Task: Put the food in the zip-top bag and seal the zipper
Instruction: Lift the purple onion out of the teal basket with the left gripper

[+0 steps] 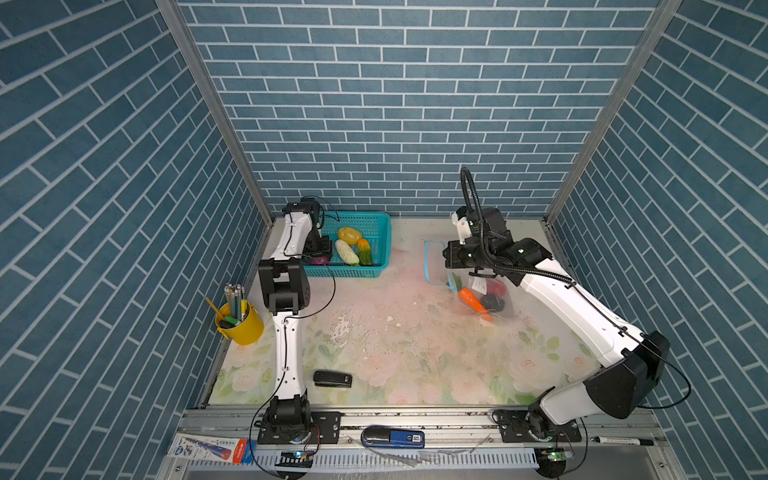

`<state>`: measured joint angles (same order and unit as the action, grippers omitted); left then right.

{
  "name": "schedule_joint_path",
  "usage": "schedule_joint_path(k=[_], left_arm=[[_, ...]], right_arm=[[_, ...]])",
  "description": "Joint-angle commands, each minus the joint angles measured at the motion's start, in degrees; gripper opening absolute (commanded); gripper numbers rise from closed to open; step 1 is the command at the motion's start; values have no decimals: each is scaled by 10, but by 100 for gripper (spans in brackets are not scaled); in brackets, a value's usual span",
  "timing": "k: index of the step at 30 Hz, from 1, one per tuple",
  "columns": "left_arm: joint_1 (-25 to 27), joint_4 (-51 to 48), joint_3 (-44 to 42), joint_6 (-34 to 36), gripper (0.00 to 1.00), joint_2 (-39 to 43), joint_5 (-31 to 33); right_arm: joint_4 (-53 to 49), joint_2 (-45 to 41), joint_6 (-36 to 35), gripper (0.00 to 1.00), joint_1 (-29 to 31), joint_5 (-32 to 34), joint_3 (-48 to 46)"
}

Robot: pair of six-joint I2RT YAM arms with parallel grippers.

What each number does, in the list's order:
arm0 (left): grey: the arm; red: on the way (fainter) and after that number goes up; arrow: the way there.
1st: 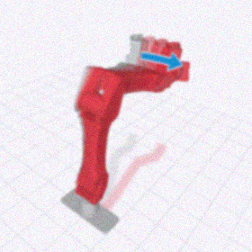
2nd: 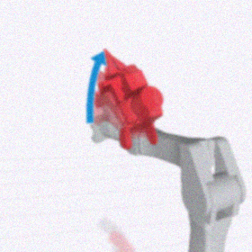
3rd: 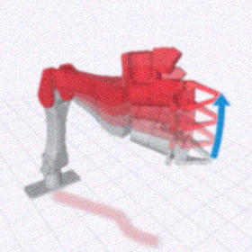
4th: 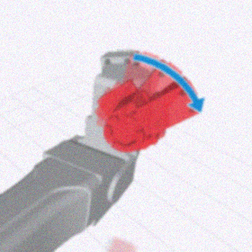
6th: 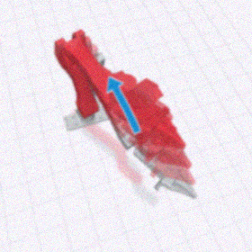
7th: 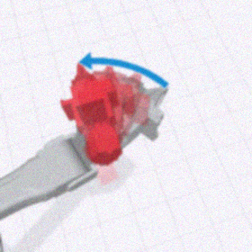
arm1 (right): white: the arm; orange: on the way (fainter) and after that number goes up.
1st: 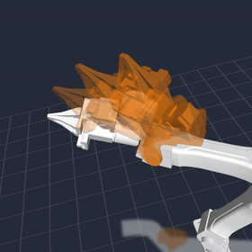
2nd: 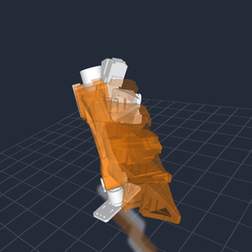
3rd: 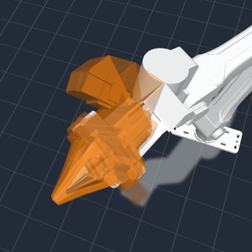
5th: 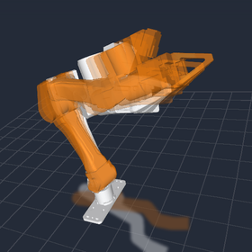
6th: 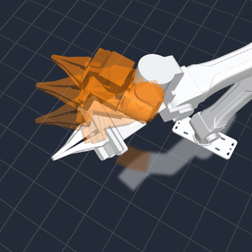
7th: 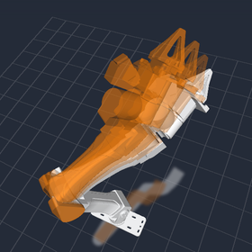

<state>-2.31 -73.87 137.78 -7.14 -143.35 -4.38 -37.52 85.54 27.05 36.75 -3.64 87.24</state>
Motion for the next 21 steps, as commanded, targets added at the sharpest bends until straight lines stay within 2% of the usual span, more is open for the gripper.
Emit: schedule_joint_path(k=[1, 10, 15, 21], left_arm=[[-2, -4, -8, -11, 63, 8, -28], [-2, 20, -3, -31, 63, 38, -65], [-2, 22, 5, -26, 64, 30, -57], [-2, 49, 4, -31, 77, 23, -34]], right_arm=[[1, -15, 1, 0, 2, 7, -11], [0, -9, 2, 0, 3, 6, -7], [0, -8, 4, 0, 3, 4, -7], [-3, -8, 2, 0, 3, 6, -7]])
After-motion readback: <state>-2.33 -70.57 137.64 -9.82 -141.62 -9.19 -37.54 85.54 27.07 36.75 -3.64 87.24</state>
